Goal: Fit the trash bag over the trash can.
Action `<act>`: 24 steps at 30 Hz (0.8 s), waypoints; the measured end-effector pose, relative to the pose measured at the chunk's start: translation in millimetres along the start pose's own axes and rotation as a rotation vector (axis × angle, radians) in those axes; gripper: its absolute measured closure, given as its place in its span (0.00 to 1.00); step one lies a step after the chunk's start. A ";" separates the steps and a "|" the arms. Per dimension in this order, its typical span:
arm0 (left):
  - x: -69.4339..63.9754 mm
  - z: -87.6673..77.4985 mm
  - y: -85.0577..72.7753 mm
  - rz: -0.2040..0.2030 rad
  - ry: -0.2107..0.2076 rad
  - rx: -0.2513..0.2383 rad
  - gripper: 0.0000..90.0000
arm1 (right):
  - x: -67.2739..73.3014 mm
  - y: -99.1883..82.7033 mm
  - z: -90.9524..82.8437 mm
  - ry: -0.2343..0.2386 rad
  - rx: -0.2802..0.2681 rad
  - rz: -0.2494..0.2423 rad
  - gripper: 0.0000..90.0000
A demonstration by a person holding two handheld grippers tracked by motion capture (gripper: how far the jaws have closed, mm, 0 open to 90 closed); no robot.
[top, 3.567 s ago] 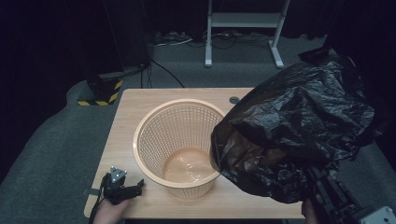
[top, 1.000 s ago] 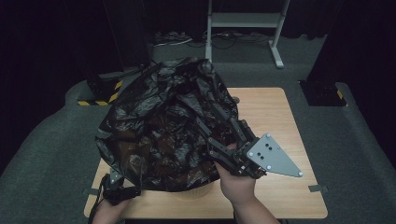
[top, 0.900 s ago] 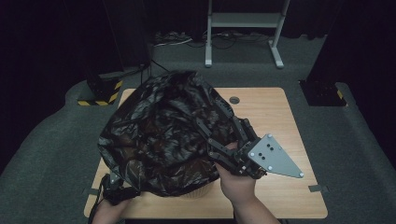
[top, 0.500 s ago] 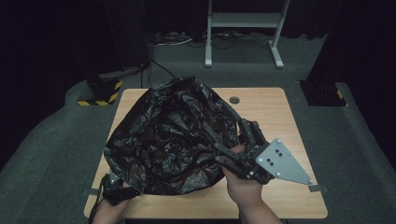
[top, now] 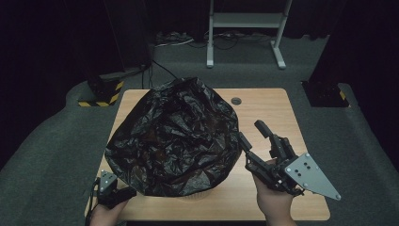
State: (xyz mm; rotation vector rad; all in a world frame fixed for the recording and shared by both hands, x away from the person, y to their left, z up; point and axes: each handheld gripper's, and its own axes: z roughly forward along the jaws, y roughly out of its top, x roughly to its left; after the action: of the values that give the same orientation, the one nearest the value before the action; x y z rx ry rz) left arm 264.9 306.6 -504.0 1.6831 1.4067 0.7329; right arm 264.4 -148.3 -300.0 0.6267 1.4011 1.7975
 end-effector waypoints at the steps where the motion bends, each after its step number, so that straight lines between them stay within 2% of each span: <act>1: -0.9 -4.0 1.7 0.003 -0.002 -0.030 0.14 | -2.2 -3.0 -1.1 -0.001 0.006 0.001 0.51; 2: -1.4 -8.2 3.3 0.011 0.000 -0.058 0.14 | -3.7 -5.9 -2.1 -0.002 0.013 0.005 0.51; 6: -1.5 -27.8 8.6 -0.002 -0.001 -0.185 0.14 | -6.3 -14.2 -4.8 -0.008 0.032 0.000 0.51; 10: 4.1 -50.9 18.6 -0.020 -0.005 -0.298 0.14 | -7.0 -18.7 -6.1 -0.019 0.039 -0.009 0.51; 16: 6.8 -97.7 46.5 -0.025 0.030 -0.535 0.14 | -4.8 -21.7 -7.6 -0.016 0.041 0.005 0.50; 20: 0.0 -121.0 66.4 -0.027 0.017 -0.664 0.14 | 0.4 -19.7 -11.0 -0.002 0.029 0.013 0.50; 22: -7.0 -126.9 79.4 -0.011 -0.001 -0.710 0.14 | 3.5 -18.6 -11.4 0.004 0.025 0.013 0.50; 24: -16.2 -128.1 94.0 0.021 -0.024 -0.741 0.14 | 5.8 -19.5 -9.8 0.005 0.032 0.011 0.50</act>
State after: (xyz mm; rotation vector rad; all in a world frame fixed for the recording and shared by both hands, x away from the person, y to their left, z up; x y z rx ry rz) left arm 202.3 312.9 -357.2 1.1135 0.9257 1.0768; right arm 258.6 -147.3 -321.9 0.6483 1.4343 1.7896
